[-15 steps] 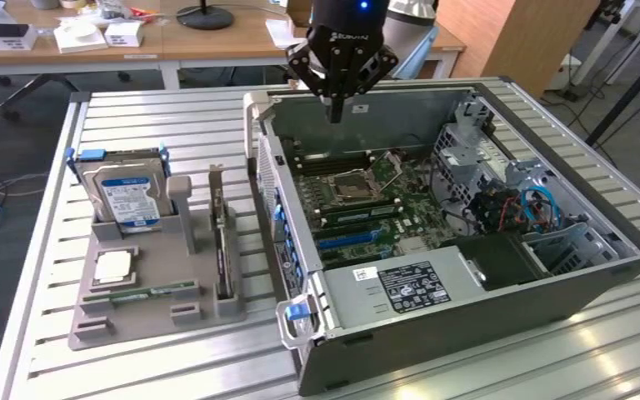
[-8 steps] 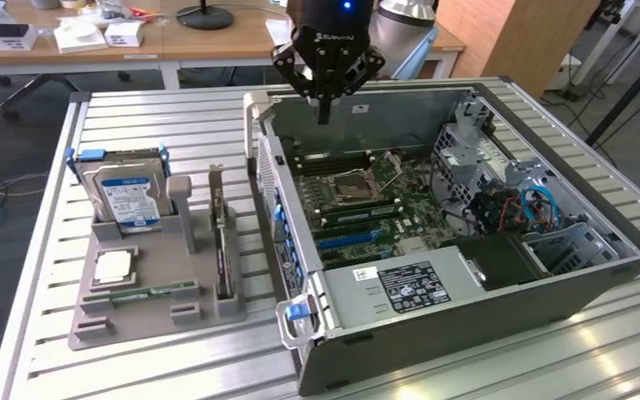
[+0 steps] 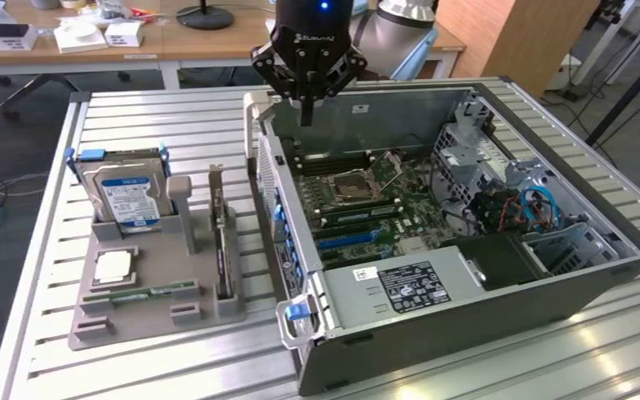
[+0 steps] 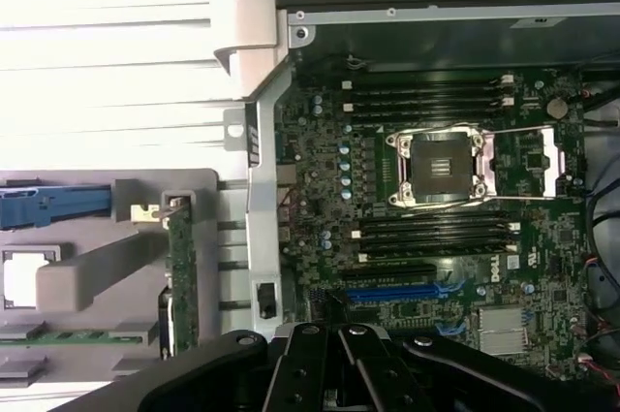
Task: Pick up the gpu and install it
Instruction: 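Reach for the gpu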
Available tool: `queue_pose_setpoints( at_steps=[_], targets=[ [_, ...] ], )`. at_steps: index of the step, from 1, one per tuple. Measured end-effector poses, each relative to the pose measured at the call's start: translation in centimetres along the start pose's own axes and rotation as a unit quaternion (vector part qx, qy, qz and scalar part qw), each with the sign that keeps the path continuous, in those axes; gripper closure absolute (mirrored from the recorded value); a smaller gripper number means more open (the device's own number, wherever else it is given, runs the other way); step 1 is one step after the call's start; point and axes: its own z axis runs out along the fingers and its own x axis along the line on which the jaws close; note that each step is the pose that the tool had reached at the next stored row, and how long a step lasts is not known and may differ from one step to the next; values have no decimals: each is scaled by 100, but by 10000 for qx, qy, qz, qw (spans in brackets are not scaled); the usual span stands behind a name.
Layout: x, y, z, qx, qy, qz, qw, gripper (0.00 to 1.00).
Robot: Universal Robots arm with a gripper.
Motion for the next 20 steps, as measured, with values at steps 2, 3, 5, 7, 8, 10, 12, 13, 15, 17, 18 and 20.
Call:
queue_pose_setpoints(
  at_steps=[2, 3, 5, 7, 8, 10, 12, 13, 15, 17, 18, 20],
  targets=[
    [50, -3, 2, 0, 5, 0, 10000, 90],
    [75, -4, 2, 1, 8, 0, 10000, 90],
    [126, -6, 4, 1, 13, 1, 10000, 90],
    [182, -9, 6, 2, 18, 1, 10000, 90],
    [208, -10, 7, 1, 20, 0, 10000, 90],
    [262, -13, 9, 2, 25, 1, 10000, 90],
    [316, -15, 11, 2, 30, 2, 10000, 90],
    [344, -16, 12, 2, 33, 1, 10000, 90],
    [397, -19, 14, 3, 38, 1, 10000, 90],
    [448, -20, 16, 3, 43, 2, 10000, 90],
    [473, -21, 17, 3, 47, 2, 10000, 90],
    [521, -23, 19, 4, 55, 3, 10000, 90]
  ],
)
